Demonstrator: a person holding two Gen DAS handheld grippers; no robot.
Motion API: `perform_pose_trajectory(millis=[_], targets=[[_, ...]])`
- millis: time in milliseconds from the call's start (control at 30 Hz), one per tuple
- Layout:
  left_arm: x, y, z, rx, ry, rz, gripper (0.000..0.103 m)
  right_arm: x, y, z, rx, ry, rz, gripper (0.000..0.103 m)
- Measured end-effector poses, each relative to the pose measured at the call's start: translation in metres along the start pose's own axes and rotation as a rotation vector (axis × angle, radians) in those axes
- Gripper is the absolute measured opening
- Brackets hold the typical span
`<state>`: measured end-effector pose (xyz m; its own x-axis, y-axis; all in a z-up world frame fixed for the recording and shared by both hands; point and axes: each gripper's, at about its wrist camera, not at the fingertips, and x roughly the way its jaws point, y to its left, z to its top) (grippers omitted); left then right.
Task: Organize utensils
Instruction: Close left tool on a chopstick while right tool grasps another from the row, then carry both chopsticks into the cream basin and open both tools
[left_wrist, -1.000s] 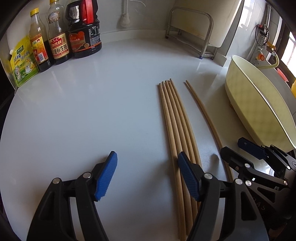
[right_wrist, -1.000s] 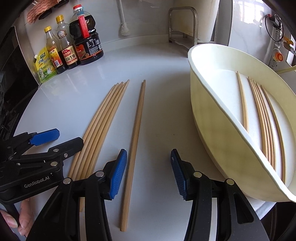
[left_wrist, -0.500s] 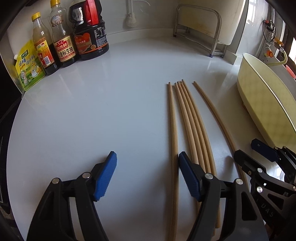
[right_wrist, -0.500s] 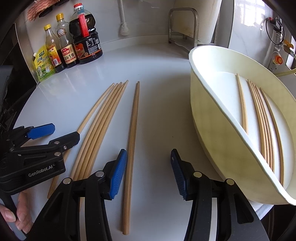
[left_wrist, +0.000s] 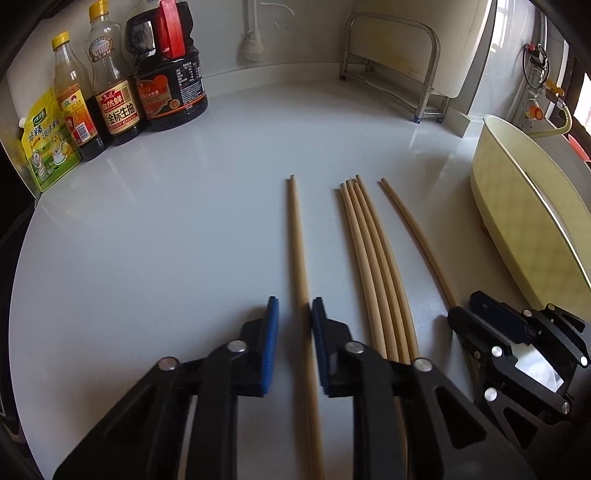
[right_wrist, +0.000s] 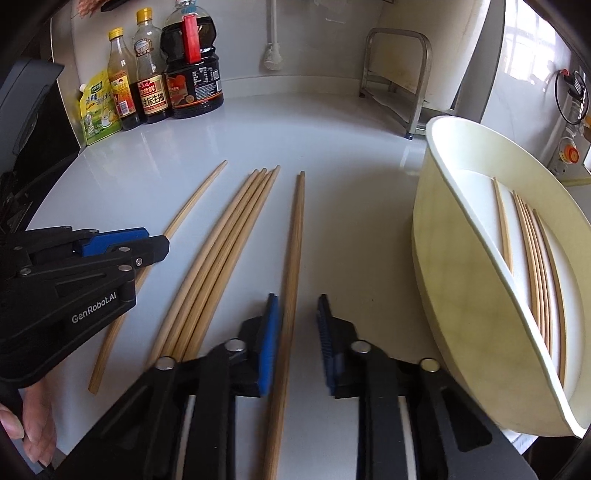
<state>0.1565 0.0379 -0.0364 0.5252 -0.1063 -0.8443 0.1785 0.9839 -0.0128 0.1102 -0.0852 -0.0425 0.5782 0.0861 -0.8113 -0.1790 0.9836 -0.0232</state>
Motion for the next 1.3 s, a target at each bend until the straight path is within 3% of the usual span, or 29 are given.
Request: perform_pose_trajectory(millis=[300,733,1133,1300], targets=[[-0.011,0.006,-0.011,-0.018,0.011,-0.027,0.007,-0.006,-0.013,-0.003,0.104,-0.005,0.073,0.006],[-0.064,0.012,0.001,-0.041,-0.076,-0.077,0.007,-0.067,-0.019,0.012,0.139,-0.144,0.127,0.006],[-0.088,-0.081,0.051,0.103,-0.139,-0.228,0.007,-0.117,-0.126,0.021,0.348,-0.268,0.031,0.006],[-0.090,-0.136,0.071,0.193,-0.146,-0.303,0.007,-0.119,-0.178,0.010,0.460,-0.264,-0.020,0.006]])
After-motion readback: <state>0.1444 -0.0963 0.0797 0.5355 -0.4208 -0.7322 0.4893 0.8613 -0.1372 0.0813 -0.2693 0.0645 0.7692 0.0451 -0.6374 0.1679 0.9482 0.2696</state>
